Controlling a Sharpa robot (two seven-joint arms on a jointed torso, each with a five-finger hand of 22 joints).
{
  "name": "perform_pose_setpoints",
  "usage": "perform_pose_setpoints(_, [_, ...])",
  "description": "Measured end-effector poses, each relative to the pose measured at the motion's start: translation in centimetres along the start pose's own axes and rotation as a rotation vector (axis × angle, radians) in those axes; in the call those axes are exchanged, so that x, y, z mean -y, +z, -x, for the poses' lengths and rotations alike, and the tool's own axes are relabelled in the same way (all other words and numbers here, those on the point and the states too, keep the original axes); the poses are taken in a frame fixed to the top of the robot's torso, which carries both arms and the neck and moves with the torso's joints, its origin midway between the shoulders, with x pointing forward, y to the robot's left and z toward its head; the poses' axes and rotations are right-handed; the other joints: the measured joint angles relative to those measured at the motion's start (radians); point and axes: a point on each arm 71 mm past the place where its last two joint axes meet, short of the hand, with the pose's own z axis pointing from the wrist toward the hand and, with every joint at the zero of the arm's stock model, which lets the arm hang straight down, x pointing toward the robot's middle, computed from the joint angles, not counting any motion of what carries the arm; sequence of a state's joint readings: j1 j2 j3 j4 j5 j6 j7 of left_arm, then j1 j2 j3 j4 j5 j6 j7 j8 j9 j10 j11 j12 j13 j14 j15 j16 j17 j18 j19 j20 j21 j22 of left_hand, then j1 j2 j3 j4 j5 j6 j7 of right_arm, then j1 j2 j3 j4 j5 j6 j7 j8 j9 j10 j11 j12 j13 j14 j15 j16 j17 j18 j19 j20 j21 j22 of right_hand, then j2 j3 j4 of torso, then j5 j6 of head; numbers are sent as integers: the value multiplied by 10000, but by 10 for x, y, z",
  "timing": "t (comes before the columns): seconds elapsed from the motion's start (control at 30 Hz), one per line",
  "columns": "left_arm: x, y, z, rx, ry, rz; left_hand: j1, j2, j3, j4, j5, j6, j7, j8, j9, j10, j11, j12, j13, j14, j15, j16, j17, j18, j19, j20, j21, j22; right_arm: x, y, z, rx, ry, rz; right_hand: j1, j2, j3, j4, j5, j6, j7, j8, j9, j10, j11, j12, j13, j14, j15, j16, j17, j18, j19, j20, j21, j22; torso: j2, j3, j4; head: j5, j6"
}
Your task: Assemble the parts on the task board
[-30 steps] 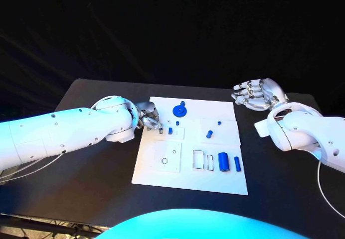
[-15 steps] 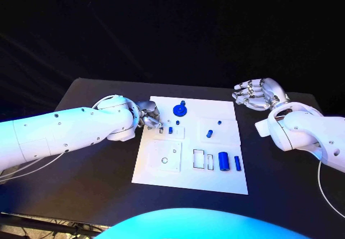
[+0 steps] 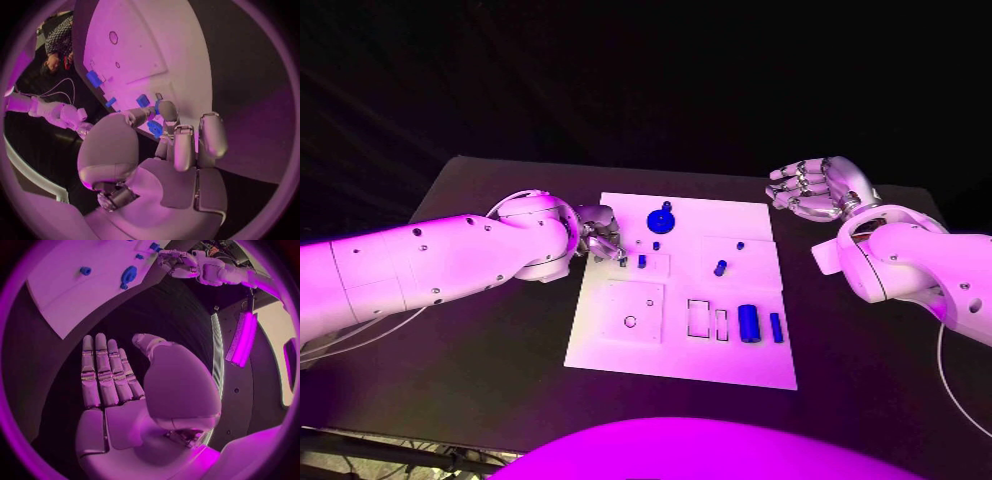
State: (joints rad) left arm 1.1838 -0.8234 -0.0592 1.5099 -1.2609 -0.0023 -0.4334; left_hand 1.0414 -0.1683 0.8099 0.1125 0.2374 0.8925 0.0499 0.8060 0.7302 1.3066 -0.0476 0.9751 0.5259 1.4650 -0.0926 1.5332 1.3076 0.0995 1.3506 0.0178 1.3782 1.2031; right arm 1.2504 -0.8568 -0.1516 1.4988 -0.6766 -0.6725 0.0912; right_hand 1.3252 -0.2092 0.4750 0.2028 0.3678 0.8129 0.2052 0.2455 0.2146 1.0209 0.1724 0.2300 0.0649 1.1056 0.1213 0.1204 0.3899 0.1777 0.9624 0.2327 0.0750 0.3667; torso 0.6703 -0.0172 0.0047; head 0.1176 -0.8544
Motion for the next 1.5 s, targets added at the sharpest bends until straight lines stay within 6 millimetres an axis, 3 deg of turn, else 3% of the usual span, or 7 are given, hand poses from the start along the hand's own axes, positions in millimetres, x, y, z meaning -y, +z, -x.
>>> perform_pose_setpoints(1.23, [2, 4, -1, -604, -8, 205, 0, 0, 1, 1, -12, 38, 36, -28, 13, 3, 31, 1, 100, 0, 0, 0, -1, 0, -1, 0, -3, -63, 0, 0, -1, -16, 9, 8, 0, 0, 0, 0, 0, 0, 0, 0, 0, 0, 0, 0, 0, 0, 0, 0, -11, 0, 0, 0, 0, -53, 6, 2, 6, -12, -39])
perform_pose_setpoints(1.5, [3, 7, -1, -742, -166, 373, -135, 50, 2, 1, -13, 106, 38, 126, -1, 114, -43, 67, 189, 0, 0, 0, -1, 1, -1, 0, -3, 0, 0, 0, -1, -18, 10, 9, 0, 0, 0, 0, 0, 0, 0, 0, 0, 0, 0, 0, 0, 0, 0, 0, -11, 0, 0, 0, 0, -53, 3, 4, 6, -25, -60])
